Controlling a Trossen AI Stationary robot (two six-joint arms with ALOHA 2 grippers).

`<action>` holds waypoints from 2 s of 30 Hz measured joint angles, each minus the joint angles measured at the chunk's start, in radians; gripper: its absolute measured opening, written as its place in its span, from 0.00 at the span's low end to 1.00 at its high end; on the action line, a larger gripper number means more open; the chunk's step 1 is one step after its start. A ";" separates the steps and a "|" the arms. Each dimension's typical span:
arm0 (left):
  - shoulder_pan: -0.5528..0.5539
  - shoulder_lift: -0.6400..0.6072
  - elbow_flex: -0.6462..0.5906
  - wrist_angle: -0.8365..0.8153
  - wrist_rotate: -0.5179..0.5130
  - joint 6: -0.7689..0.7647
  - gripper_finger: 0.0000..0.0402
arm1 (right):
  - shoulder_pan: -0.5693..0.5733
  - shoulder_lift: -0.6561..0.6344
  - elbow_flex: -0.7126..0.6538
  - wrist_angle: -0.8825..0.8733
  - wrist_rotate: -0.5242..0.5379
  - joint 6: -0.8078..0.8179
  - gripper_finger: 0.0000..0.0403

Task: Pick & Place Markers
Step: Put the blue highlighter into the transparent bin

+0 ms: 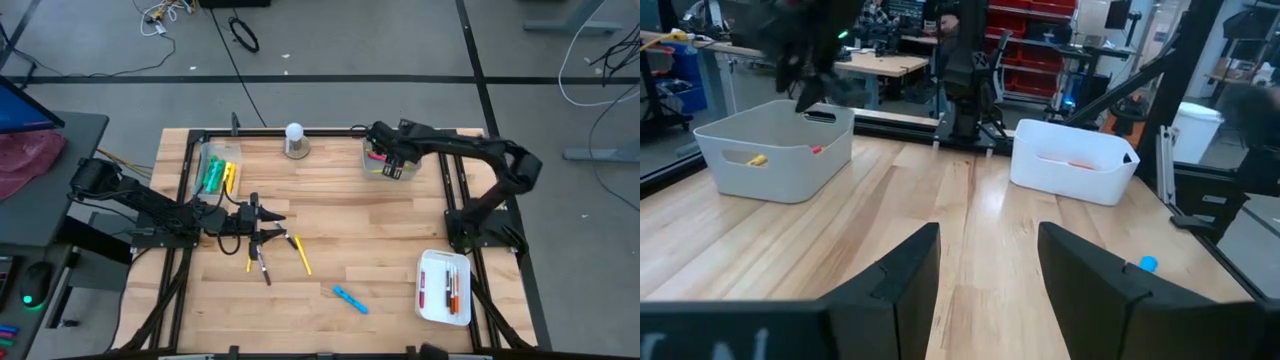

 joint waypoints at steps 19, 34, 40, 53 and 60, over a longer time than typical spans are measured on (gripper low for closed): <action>-0.001 0.000 0.000 0.007 -0.003 -0.008 0.44 | 0.976 -0.051 0.001 0.482 -0.054 0.444 0.25; -0.001 0.000 0.000 0.009 -0.003 -0.030 0.44 | 1.137 0.230 0.001 0.645 -0.244 0.709 0.41; -0.001 0.000 0.000 0.009 -0.003 -0.030 0.44 | 1.145 0.232 0.001 0.625 -0.271 0.714 0.65; -0.001 0.000 0.000 0.006 -0.003 -0.031 0.44 | 1.232 0.234 -0.155 0.782 -0.280 0.713 0.70; -0.002 0.000 0.000 0.008 -0.003 -0.037 0.44 | 1.273 0.263 -0.238 0.891 -0.172 0.789 0.69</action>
